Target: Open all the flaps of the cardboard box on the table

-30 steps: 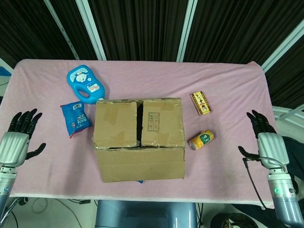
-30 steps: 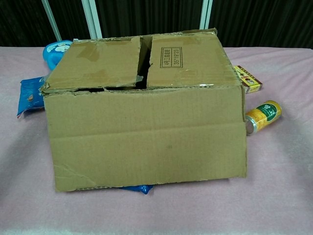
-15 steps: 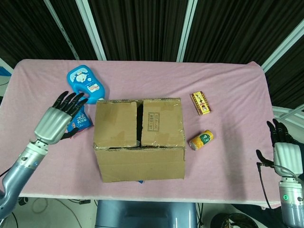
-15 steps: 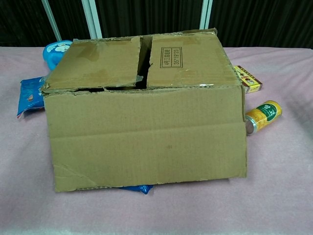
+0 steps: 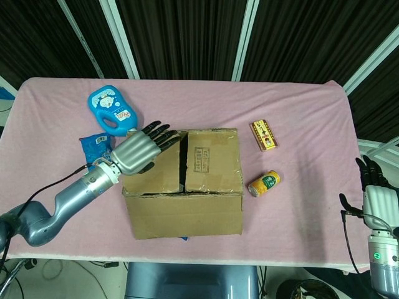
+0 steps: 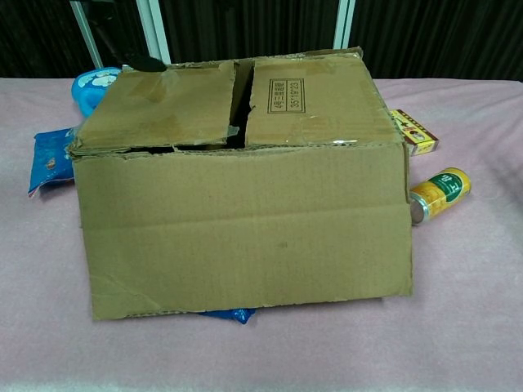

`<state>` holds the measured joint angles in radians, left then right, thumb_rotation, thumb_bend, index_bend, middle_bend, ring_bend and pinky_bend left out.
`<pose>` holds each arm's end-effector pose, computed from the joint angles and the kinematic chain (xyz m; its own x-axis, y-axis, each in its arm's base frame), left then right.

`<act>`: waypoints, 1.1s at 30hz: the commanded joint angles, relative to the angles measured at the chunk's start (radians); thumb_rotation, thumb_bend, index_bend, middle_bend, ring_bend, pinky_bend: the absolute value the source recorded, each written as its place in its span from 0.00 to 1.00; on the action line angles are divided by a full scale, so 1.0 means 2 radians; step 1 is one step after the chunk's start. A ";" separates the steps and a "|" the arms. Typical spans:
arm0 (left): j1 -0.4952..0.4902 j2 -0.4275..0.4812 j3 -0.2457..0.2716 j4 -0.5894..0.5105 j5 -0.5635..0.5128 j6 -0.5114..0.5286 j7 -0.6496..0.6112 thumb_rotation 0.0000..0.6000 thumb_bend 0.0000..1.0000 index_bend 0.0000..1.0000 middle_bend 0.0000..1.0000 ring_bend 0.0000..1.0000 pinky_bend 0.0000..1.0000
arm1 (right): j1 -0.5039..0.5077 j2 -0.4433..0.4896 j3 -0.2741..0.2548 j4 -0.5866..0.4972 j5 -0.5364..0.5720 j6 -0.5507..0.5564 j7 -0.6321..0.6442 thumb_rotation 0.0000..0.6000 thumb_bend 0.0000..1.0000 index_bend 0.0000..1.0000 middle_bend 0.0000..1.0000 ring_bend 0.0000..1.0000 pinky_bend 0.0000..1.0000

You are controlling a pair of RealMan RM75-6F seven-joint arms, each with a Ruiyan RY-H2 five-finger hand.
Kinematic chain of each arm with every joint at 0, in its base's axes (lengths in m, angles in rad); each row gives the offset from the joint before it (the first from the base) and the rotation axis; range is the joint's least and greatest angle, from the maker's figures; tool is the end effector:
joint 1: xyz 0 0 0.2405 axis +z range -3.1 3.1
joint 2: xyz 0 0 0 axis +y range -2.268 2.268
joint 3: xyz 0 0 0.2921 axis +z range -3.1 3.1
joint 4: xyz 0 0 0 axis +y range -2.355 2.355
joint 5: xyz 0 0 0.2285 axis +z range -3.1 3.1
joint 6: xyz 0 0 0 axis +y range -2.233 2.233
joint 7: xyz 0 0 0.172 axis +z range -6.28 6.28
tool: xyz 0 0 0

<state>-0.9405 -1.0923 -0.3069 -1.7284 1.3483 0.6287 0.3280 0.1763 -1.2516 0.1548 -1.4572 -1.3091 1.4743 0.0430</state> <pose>-0.0555 0.4235 0.0749 0.7346 0.0224 0.6781 0.4833 -0.7187 -0.4999 -0.3700 -0.2692 0.1552 0.3387 0.1341 0.9313 -0.9392 0.1066 0.3263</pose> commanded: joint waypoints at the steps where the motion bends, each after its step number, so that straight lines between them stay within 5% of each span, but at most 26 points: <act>1: -0.034 -0.006 0.000 0.013 -0.017 -0.036 0.006 1.00 0.57 0.13 0.19 0.12 0.26 | -0.001 -0.001 0.003 0.000 0.002 -0.002 0.003 1.00 0.37 0.00 0.01 0.00 0.23; 8: -0.076 -0.013 0.010 0.029 -0.021 -0.076 0.008 1.00 0.75 0.18 0.25 0.15 0.29 | -0.001 -0.003 0.005 0.003 0.000 -0.006 0.004 1.00 0.38 0.00 0.01 0.00 0.23; 25: -0.133 -0.045 0.054 0.060 -0.019 -0.110 0.005 1.00 0.84 0.23 0.32 0.20 0.31 | -0.005 -0.004 0.011 -0.001 0.000 -0.015 0.004 1.00 0.39 0.00 0.01 0.00 0.23; 33: -0.150 -0.052 0.070 0.069 -0.028 -0.113 0.011 1.00 1.00 0.32 0.47 0.32 0.40 | -0.006 -0.003 0.012 -0.004 -0.001 -0.018 0.006 1.00 0.40 0.00 0.01 0.00 0.23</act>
<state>-1.2387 -1.1961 -0.1678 -1.5905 1.2929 0.4016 0.3488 0.1635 -1.2577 0.1795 -1.4656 -1.3114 1.4385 0.0549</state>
